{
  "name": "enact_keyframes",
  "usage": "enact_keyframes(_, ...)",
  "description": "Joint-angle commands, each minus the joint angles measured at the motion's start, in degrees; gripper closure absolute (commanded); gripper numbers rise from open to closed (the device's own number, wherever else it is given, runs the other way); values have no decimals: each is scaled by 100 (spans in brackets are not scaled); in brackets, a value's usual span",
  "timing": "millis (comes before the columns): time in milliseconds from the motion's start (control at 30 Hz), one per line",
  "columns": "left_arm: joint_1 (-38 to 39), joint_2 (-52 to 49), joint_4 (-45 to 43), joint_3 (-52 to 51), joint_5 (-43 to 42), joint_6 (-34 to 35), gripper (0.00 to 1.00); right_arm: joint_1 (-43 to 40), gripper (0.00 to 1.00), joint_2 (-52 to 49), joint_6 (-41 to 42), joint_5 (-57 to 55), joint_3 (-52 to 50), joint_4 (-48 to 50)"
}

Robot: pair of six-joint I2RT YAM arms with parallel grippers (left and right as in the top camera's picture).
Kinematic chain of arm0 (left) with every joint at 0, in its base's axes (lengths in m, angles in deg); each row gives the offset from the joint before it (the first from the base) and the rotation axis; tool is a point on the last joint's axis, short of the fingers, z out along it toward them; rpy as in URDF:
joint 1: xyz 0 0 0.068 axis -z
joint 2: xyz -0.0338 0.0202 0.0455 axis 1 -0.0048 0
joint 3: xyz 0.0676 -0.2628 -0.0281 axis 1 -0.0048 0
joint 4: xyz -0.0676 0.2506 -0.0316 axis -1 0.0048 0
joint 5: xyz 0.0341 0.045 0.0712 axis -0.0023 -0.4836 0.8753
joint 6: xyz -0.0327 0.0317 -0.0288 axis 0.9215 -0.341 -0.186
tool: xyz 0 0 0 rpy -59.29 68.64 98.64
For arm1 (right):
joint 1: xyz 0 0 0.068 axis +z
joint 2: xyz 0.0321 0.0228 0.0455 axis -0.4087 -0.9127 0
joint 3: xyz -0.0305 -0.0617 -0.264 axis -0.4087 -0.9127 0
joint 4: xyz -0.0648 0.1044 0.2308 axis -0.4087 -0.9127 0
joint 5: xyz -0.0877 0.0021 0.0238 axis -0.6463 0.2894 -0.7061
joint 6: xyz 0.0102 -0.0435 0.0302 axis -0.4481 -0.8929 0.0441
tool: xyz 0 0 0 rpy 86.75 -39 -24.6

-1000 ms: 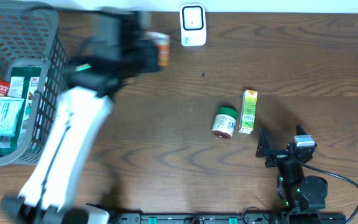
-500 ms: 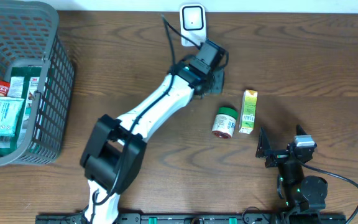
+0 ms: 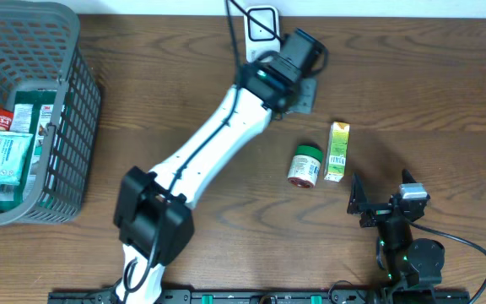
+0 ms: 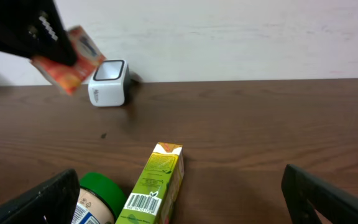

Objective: Scan the item barcode
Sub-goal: 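Carry the orange box to the white scanner, barcode facing it, then lower the orange box beside the jar and open the left gripper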

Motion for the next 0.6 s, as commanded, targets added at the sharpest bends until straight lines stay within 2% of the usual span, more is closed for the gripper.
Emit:
enact_keyframes(0,400,-463,-166,39,925,-90,80,35,1,20,74,24,-7,-24)
enact_keyframes(133,621,-868,-490,39,1285,-90,78,35,1,20,74,24,-7,-22)
enact_keyframes(467,625,-1357,-916,39,1281,378,76,35,1,20,74,24,-7,-24)
enact_keyframes(567,625,-1491,-925,39,1276,688,71,35,1,20,72,26,-7,-22)
